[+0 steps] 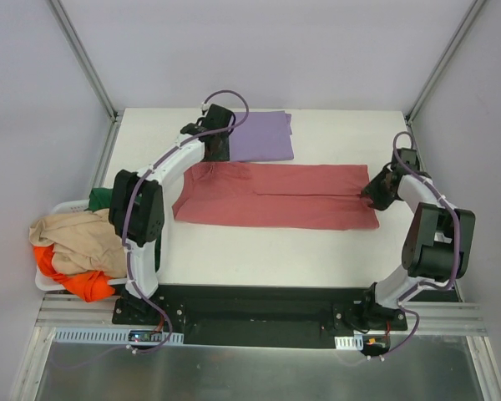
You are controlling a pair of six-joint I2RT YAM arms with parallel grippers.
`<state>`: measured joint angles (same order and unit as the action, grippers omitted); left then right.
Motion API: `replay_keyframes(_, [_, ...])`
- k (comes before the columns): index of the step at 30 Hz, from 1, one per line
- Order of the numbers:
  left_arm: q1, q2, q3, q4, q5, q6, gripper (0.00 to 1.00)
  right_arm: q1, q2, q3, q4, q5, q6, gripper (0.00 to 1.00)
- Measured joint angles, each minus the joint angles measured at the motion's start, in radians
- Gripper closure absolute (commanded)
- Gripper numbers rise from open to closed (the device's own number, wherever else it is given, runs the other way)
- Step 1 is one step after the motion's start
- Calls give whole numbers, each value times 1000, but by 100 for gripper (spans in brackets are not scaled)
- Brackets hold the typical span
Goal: Fold and stack the t-shirts
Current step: Fold the other side of the tshirt into a rectangle
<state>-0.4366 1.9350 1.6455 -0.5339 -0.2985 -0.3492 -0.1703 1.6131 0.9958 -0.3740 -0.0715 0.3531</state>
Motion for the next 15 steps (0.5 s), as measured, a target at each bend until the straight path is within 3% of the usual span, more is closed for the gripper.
replay_keyframes(1, [9,20,22,-1,-2,-2,6,1,10,24,-13,8,-9,39])
replay_keyframes(2, [19,33,41,-2,-6,3,1,3,13,48,-24,20,-19,33])
replay_keyframes(6, [41,18,54,-7,-21,-11,1,23,-38,104,-50,94,-61,5])
replay_keyframes(10, [43,-75,15,-7,32,-36,1,47,-186,87,-68,106,-110,4])
replay_keyframes(15, [36,-177,-72,5,168,-79,1,64,-282,15,-57,-5,-182,4])
